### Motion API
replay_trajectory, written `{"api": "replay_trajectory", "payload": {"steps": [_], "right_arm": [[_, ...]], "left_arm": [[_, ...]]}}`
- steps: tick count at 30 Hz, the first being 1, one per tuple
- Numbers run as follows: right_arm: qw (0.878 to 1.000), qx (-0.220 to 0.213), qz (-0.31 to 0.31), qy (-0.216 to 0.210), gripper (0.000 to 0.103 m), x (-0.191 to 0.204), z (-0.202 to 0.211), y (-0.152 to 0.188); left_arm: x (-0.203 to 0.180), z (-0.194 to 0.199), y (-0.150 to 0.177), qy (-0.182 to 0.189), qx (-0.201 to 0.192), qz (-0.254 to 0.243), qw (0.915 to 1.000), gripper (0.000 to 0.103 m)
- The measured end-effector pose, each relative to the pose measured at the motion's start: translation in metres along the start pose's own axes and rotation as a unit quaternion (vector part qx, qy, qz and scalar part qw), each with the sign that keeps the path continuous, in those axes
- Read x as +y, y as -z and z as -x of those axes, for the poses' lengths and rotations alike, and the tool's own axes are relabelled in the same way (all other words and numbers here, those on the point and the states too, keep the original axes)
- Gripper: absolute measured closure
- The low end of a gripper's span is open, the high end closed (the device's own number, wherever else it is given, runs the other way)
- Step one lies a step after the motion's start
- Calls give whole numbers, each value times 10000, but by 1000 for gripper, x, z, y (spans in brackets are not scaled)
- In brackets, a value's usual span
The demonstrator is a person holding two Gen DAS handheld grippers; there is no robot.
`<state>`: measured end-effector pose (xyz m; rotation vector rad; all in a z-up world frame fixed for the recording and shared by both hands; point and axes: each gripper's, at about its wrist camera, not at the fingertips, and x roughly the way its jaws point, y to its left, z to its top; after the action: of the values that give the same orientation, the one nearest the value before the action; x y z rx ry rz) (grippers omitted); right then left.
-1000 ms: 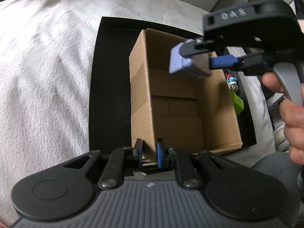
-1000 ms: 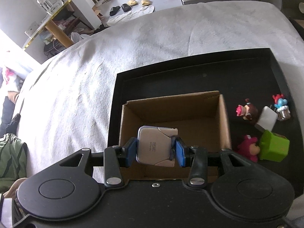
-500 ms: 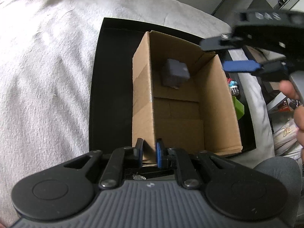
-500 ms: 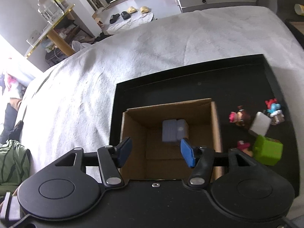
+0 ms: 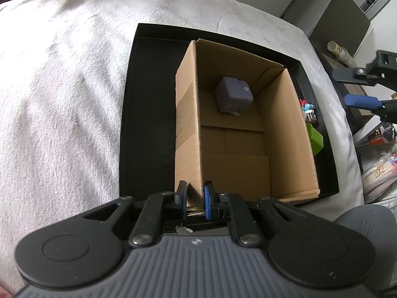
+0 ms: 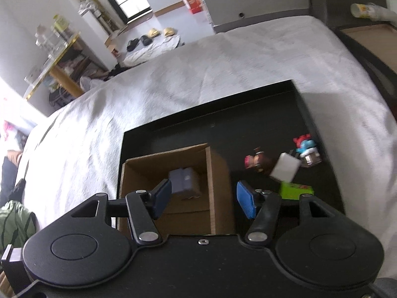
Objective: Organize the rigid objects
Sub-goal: 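Carry the grey cube with the right gripper into the box and release, then grasp the green cube with the right gripper and lift it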
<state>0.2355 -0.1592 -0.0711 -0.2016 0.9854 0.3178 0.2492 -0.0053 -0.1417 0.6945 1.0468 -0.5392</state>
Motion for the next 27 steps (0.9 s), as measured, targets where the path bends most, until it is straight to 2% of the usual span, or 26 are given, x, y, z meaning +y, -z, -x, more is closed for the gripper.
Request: {"api": "replay_trajectory", "payload": {"steps": [7, 16, 21, 24, 27], "right_arm": [[9984, 1, -496, 253, 45, -44, 1, -2], [9964, 182, -755, 325, 45, -78, -10, 5], [9940, 370, -893, 504, 45, -94, -26, 10], [9900, 522, -1185, 562, 44, -102, -39, 12], [9889, 598, -1160, 703, 44, -101, -51, 13]], "left_arm": [[0, 0, 1, -34, -3, -1, 10000, 90], [-2, 1, 1, -57, -25, -48, 10000, 90], [-4, 0, 1, -118, -6, -36, 9999, 90], [-6, -1, 0, -141, -6, -46, 9999, 90], [-5, -1, 0, -127, -7, -14, 9999, 90]]}}
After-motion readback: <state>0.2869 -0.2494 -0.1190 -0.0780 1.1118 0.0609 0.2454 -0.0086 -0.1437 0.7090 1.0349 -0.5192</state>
